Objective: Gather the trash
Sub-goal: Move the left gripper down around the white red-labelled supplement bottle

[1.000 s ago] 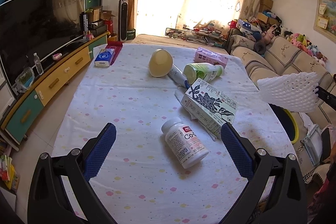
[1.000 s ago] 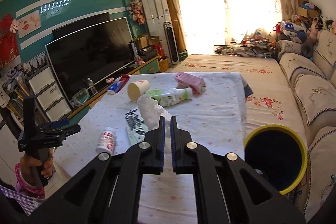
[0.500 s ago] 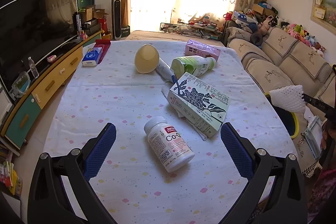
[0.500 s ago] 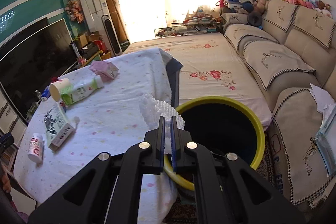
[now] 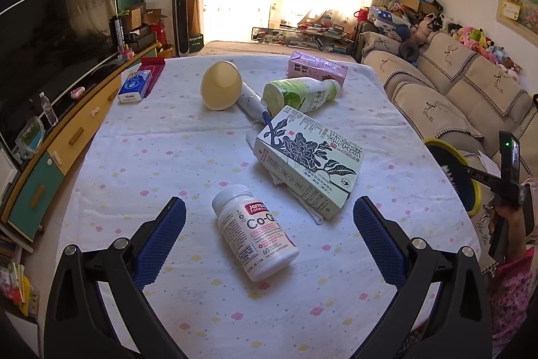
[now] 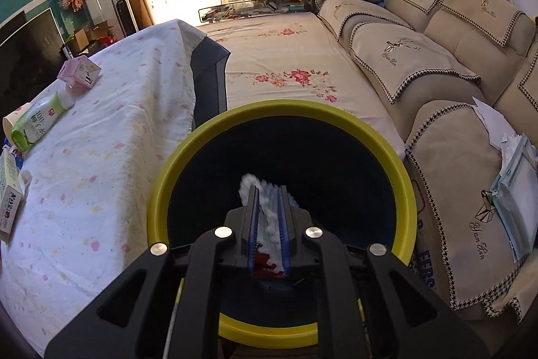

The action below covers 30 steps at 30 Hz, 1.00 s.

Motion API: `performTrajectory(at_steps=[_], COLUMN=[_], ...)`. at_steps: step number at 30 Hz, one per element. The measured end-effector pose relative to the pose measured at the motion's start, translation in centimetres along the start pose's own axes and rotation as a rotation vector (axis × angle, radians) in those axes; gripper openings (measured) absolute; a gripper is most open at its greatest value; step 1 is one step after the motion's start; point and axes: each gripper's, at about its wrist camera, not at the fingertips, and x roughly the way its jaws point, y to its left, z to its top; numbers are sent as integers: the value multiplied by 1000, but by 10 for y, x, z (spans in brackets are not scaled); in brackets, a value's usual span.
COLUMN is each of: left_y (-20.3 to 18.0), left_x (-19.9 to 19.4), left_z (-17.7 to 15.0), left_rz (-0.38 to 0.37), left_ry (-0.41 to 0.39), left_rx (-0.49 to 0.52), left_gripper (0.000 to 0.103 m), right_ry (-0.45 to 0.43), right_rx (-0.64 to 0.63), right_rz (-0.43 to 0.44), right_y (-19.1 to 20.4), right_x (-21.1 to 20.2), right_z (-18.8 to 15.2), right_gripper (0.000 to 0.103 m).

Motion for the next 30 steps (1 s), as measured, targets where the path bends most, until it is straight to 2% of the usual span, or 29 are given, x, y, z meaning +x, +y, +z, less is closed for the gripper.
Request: performTrajectory(at_steps=[7,15,27,30], left_y=[0,-2,7,9], left_x=[9,25,55,63], left_z=[-2,-10,-15,-13], left_rz=[0,10,62,72], left_ry=[23,67,119,138], left_rx=[-5,-15,-50,-55], left_gripper=[98,98,98,94], right_ry=[-32,-52,-25,-19], right_rx=[-5,-10,-21,-23], right_rz=[-9,26,51,54], right_y=[10,18,30,32], right_x=[-17,-34,-30,-28], right_z=[-2,-4,-9,-10], right_gripper=[17,21,25,25])
